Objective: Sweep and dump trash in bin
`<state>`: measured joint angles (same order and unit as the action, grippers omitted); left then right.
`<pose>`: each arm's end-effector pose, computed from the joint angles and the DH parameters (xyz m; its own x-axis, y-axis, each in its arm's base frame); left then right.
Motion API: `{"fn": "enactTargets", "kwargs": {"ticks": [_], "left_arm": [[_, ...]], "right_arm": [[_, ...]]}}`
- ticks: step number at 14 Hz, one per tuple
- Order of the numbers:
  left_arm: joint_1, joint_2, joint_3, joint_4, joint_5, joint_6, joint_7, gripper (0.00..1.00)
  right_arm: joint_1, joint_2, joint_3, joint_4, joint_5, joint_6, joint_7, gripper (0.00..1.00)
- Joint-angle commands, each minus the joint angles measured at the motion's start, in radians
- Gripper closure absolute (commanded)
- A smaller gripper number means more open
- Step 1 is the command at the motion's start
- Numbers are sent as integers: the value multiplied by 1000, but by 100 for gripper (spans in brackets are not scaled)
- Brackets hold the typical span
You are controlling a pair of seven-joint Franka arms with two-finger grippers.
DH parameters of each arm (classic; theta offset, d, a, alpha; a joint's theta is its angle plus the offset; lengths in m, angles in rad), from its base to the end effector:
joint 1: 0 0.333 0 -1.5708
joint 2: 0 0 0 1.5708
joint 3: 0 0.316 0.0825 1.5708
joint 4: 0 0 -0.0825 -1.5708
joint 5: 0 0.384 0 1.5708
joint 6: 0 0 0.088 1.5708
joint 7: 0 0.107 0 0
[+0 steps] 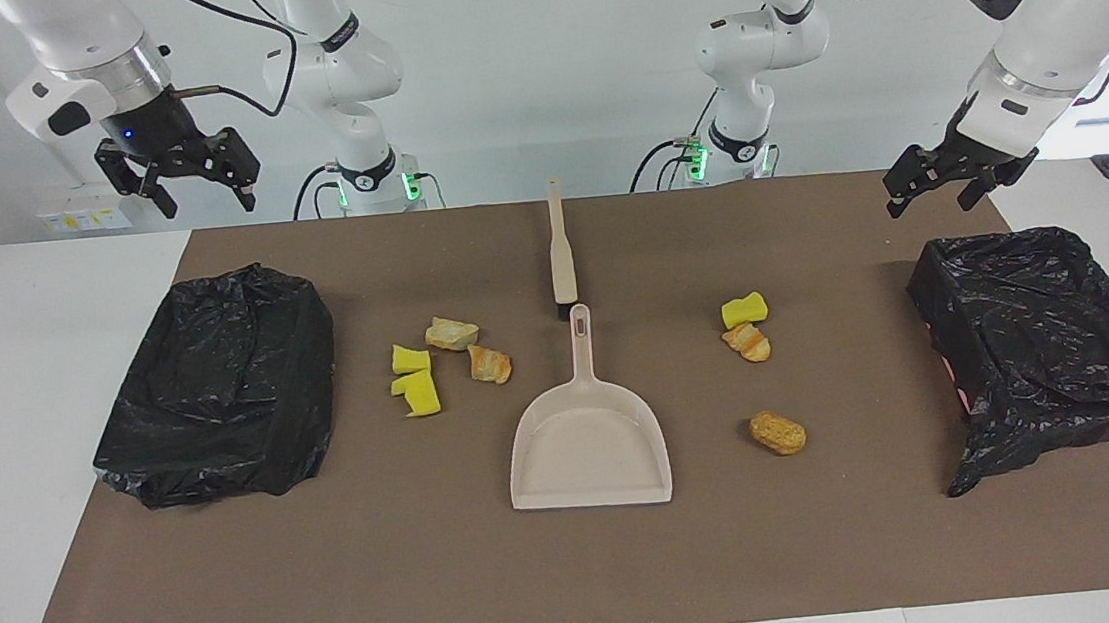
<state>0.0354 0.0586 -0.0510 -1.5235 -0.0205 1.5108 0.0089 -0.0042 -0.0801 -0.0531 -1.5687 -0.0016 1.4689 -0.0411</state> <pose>0.5658 -0.0103 0.6089 0.9971 -0.0258 -0.0709 -0.0242 -0.9994 0.0241 0.5179 -0.0312 0.6596 0.9997 -0.0161 -0.0197 -0.0162 -0.9999 -0.0035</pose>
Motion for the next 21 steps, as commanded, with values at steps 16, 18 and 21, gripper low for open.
{"fn": "enactTargets", "kwargs": {"ticks": [16, 18, 21], "left_arm": [[-8, -5, -15, -3, -13, 20, 11, 0], [-8, -5, -15, -4, -13, 22, 17, 0], [-8, -8, -15, -18, -13, 31, 19, 0]], "right_arm": [[-3, -12, 2, -19, -8, 22, -13, 0], [-2, -15, 2, -27, -8, 24, -13, 0], [-3, -18, 2, -31, -6, 21, -14, 0]]}}
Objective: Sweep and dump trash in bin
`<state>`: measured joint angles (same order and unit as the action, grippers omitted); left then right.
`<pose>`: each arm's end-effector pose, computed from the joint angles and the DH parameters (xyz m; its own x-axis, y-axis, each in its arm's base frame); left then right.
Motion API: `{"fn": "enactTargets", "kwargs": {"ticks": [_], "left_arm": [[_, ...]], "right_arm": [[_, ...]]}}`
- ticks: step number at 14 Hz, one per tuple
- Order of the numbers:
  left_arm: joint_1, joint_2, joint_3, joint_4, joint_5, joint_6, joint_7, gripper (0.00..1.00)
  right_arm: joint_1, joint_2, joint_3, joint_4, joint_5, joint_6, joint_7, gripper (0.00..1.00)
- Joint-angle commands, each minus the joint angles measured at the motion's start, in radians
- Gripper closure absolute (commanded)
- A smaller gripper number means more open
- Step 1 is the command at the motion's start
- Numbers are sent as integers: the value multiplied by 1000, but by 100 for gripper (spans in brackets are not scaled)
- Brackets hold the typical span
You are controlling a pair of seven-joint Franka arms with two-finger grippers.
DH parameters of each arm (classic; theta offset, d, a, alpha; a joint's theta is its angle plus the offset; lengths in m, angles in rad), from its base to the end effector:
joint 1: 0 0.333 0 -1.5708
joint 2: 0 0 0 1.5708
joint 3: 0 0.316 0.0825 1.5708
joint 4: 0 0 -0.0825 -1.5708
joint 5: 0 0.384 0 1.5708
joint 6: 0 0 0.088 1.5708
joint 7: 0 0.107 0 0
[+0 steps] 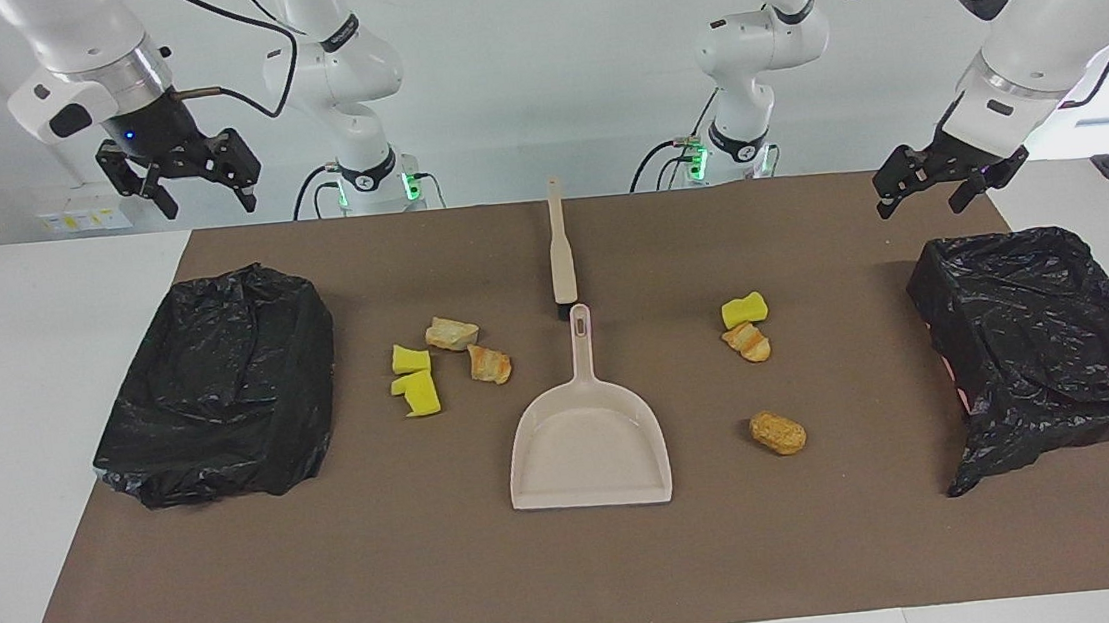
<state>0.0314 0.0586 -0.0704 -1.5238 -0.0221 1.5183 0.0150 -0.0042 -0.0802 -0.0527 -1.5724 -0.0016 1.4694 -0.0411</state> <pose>0.5662 -0.0234 0.6094 0.9965 -0.0552 -0.0635 -0.0536 -0.9982 0.0272 0.5179 -0.0310 0.6579 0.9996 -0.0157 -0.0228 -0.0158 -0.9999 -0.0036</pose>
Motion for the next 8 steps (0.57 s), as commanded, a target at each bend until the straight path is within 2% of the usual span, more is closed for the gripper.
{"fn": "enactTargets", "kwargs": {"ticks": [1, 4, 8], "left_arm": [[-5, -9, 3, -22, -12, 36, 11, 0], [-33, -20, 3, -53, -12, 55, 13, 0], [-109, -55, 1, -156, -12, 134, -6, 0]], "right_arm": [[-3, -27, 2, -38, -6, 20, -13, 0], [-11, -29, 2, -43, -6, 22, -13, 0], [-13, -32, 2, -46, -6, 15, 3, 0]]}}
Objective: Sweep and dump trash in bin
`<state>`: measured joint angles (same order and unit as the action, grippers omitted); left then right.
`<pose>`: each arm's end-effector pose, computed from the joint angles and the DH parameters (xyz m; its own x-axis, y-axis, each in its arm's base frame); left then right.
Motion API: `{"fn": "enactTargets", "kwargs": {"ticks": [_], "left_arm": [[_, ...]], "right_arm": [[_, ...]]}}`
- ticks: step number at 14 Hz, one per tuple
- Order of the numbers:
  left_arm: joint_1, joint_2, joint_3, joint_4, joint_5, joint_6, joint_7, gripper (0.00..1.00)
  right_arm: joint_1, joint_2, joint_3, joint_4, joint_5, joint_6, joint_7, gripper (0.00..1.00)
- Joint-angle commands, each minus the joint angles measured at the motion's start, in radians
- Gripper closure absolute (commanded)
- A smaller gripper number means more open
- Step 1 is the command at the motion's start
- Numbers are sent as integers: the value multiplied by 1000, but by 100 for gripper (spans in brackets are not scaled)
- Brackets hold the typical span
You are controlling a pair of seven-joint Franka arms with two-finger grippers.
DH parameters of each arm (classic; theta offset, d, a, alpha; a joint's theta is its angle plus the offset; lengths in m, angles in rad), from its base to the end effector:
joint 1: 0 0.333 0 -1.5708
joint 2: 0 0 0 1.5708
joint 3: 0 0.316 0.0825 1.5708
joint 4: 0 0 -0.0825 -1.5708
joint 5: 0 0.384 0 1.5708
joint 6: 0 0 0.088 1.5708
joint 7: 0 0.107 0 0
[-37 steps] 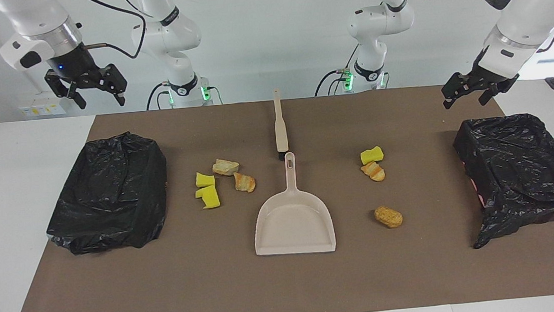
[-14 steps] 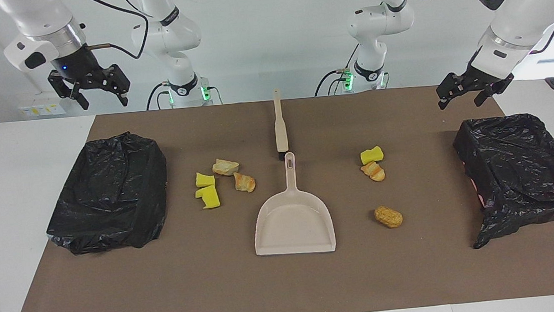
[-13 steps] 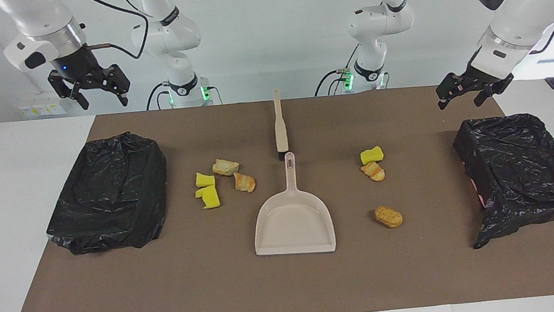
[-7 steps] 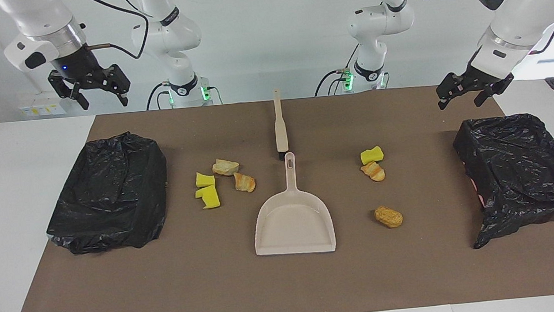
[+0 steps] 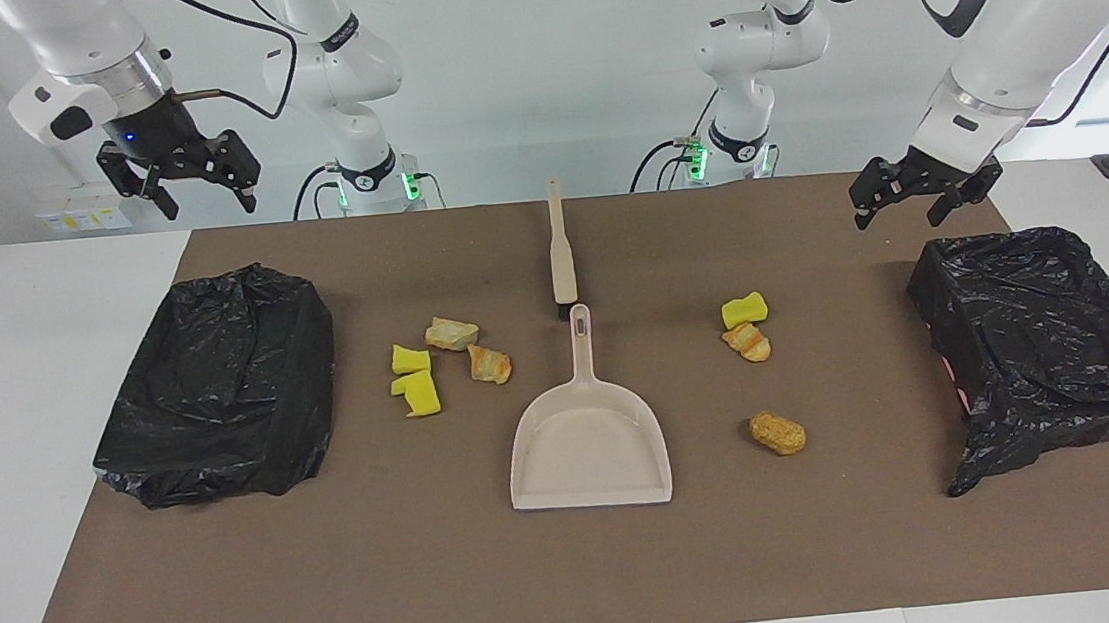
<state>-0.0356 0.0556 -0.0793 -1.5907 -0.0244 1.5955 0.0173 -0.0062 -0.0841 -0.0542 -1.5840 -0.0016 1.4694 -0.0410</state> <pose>0.5675 -0.0669 0.5860 0.9901 -0.1312 -0.0501 -0.1298 -0.9911 0.0296 0.5166 -0.0328 0.6546 0.9994 -0.0192 -0.0305 -0.0193 -0.9998 -0.0042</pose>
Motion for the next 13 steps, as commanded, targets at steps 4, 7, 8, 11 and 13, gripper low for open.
{"fn": "enactTargets", "kwargs": {"ticks": [4, 7, 8, 11, 13], "left_arm": [[-154, -79, 10, -191, -12, 115, -14, 0], [-260, -108, 10, -290, -12, 178, -55, 0], [-314, -109, 10, -313, -12, 213, -129, 0], [-455, -143, 10, -408, -12, 259, -213, 0], [-548, -154, 9, -465, -12, 300, -297, 0]], "right_arm": [[-3, -26, 4, -33, -6, 25, 44, 0], [-1, -26, 4, -33, -8, 25, 46, 0], [-8, -26, 2, -33, -8, 23, 43, 0], [-11, -26, 4, -33, -8, 22, 44, 0], [-6, -26, 4, -33, -8, 20, 46, 0]]}}
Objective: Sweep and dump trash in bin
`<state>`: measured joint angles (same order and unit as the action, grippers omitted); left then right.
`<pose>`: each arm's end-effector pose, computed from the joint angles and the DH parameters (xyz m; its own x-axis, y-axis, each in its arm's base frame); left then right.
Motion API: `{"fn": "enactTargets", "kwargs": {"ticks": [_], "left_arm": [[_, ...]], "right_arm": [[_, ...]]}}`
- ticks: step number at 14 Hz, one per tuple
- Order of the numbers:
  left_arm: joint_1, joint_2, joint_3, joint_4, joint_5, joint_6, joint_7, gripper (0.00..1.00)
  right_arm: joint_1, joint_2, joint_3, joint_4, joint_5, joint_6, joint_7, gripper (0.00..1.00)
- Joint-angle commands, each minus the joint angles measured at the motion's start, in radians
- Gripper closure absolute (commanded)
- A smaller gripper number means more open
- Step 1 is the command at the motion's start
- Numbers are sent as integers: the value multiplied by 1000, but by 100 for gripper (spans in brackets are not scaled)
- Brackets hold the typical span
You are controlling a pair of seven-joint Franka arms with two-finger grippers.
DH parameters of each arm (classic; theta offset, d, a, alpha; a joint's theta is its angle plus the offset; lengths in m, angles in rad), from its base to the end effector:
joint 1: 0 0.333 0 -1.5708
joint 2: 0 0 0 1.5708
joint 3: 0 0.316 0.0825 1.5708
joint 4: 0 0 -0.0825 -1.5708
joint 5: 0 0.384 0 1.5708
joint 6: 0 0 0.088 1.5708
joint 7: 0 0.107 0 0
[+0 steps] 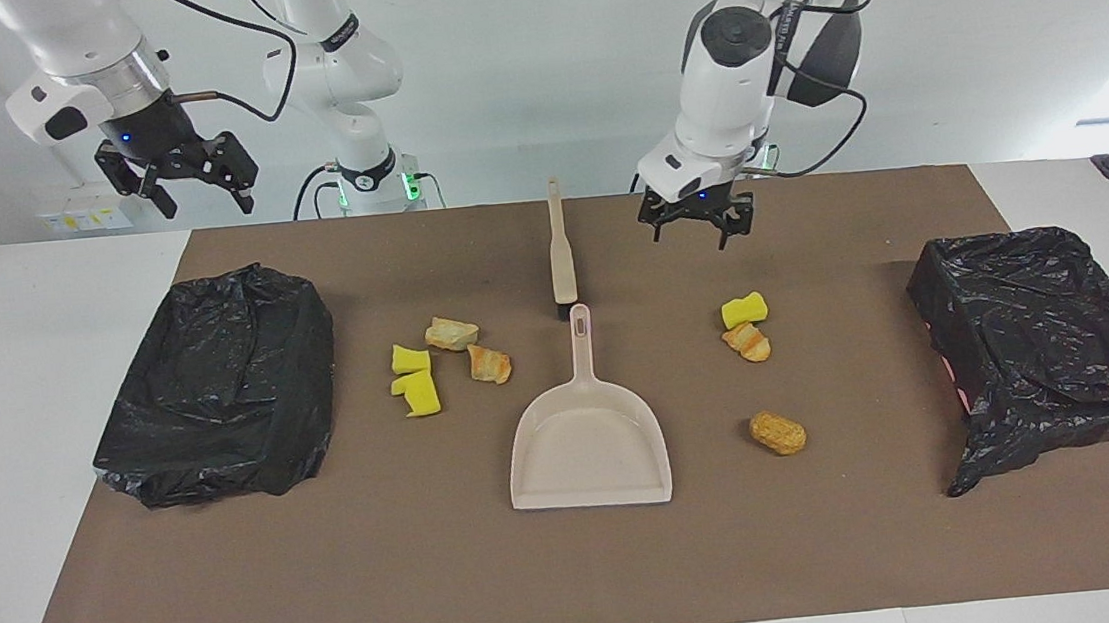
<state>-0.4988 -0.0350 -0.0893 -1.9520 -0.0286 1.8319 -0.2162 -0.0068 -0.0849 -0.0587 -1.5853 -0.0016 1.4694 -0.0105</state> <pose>0.4471 -0.3014 0.4849 0.9311 -0.3540 -0.0883 -0.3550 -0.9348 0.0049 0.5161 -0.0355 0.6544 0.9980 -0.0547 -0.0311 -0.0549 -0.9985 -0.0037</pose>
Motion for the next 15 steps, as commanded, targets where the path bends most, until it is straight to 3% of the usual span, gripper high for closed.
{"fn": "enactTargets", "kwargs": {"ticks": [1, 9, 15], "left_arm": [[-149, -51, 19, -128, -8, 94, -154, 0], [-435, -43, 17, -373, -8, 394, -377, 0], [-535, -40, 16, -416, -8, 468, -647, 0]], "right_arm": [[-2, -26, 8, -32, -8, 20, 17, 0], [-1, -41, 8, -71, -8, 20, 21, 0], [2, -41, 10, -93, -8, 26, 21, 0]]}}
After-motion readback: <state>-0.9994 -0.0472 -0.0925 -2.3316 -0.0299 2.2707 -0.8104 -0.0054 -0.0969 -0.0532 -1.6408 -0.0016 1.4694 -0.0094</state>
